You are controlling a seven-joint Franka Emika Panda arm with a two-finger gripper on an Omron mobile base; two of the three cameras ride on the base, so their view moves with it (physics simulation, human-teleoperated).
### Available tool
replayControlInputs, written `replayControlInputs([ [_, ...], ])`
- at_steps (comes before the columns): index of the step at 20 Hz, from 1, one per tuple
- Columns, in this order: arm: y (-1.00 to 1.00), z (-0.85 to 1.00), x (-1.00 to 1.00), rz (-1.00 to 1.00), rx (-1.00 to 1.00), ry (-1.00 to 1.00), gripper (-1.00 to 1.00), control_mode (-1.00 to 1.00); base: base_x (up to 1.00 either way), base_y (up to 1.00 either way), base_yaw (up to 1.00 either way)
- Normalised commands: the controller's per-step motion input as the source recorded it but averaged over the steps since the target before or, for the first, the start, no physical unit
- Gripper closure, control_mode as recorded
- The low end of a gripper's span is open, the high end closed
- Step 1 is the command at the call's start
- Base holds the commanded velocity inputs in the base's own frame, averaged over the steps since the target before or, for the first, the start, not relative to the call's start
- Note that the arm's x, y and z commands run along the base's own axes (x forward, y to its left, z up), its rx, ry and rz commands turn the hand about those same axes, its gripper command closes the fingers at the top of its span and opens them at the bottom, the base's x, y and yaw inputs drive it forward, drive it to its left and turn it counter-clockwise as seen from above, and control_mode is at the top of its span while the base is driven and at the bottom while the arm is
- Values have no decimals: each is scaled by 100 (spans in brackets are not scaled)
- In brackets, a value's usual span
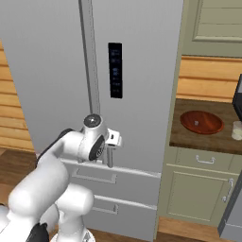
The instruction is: Grab a lemon wedge from the fridge and one ice cube from the ice bowl, and put them in the glass of lemonade.
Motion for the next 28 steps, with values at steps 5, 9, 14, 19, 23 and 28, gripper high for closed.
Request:
replayControlInputs([
  [5,0,-48,36,0,0,0,-100,-100,0,0,0],
  [9,8,-69,1,0,0,-10,-100,-100,0,0,0],
  [14,1,-35,61,0,0,-11,-100,-100,0,0,0],
  [19,0,-12,56,0,0,-3,-100,-100,0,0,0],
  [23,0,-2,11,0,0,-1,100,-100,0,0,0],
  [28,-2,0,0,0,0,0,100,-100,0,0,0],
])
